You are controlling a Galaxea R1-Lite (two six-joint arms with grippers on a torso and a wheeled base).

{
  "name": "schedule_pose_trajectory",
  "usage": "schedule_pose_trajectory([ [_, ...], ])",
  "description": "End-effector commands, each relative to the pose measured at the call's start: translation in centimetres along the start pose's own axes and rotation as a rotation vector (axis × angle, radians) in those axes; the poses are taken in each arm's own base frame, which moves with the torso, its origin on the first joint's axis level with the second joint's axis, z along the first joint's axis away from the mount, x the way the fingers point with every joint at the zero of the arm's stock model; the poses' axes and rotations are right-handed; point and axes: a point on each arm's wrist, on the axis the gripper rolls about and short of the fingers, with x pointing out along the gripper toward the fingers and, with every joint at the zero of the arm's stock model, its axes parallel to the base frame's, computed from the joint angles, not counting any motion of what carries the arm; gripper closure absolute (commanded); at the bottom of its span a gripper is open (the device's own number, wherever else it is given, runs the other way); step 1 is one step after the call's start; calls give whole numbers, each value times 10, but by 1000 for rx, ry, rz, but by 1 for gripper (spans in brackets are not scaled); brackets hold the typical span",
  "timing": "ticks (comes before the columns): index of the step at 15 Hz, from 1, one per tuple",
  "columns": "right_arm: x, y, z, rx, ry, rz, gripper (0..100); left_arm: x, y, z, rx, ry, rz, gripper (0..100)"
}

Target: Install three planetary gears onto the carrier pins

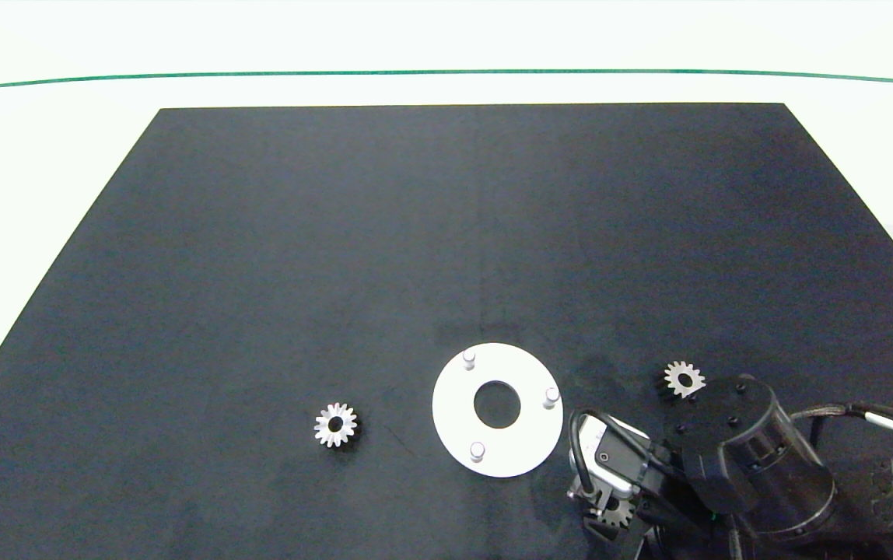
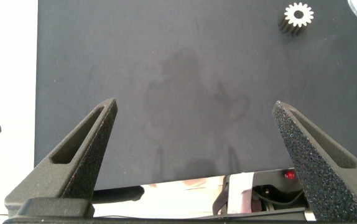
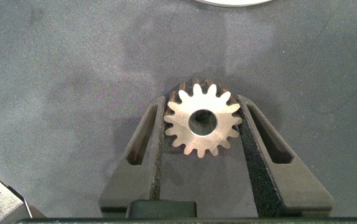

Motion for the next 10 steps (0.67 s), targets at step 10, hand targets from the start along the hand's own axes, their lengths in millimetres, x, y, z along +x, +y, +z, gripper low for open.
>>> schedule_pose_trajectory([
  [10, -21, -2, 22, 1, -109, -11, 81, -1, 0, 1, 0, 0, 4, 0],
])
